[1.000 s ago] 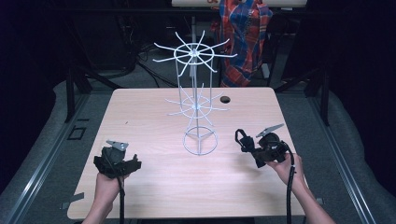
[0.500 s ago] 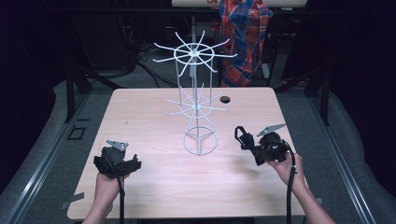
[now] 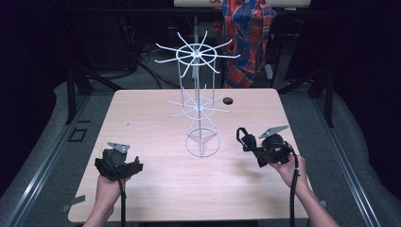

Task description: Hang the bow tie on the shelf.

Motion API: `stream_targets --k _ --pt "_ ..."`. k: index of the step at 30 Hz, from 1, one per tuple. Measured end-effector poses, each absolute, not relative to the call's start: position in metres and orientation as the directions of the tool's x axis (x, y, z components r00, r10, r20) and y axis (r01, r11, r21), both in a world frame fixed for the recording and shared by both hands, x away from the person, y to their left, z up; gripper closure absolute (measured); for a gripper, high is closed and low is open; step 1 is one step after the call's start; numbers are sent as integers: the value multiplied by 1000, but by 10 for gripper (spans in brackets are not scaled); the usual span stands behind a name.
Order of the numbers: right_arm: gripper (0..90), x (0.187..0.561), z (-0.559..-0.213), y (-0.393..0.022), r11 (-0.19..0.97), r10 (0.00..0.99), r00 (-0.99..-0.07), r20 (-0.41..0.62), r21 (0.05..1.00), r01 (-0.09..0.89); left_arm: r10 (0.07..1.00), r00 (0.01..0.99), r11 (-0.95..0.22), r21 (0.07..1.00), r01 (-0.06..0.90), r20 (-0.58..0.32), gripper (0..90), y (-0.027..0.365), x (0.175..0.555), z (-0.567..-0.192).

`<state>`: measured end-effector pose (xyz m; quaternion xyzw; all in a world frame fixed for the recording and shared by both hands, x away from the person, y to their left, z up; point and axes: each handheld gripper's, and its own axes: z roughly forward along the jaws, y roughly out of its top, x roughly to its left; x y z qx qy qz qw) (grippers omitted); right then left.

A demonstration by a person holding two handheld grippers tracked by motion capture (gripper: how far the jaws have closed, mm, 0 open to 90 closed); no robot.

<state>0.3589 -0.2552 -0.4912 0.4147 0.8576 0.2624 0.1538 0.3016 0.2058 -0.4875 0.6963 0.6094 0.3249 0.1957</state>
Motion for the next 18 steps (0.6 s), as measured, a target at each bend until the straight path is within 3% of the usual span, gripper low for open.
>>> stream_targets --k 18 --pt "737 364 -481 -249 517 786 -615 -57 606 605 975 51 -186 667 722 217 163 205 302 -488"
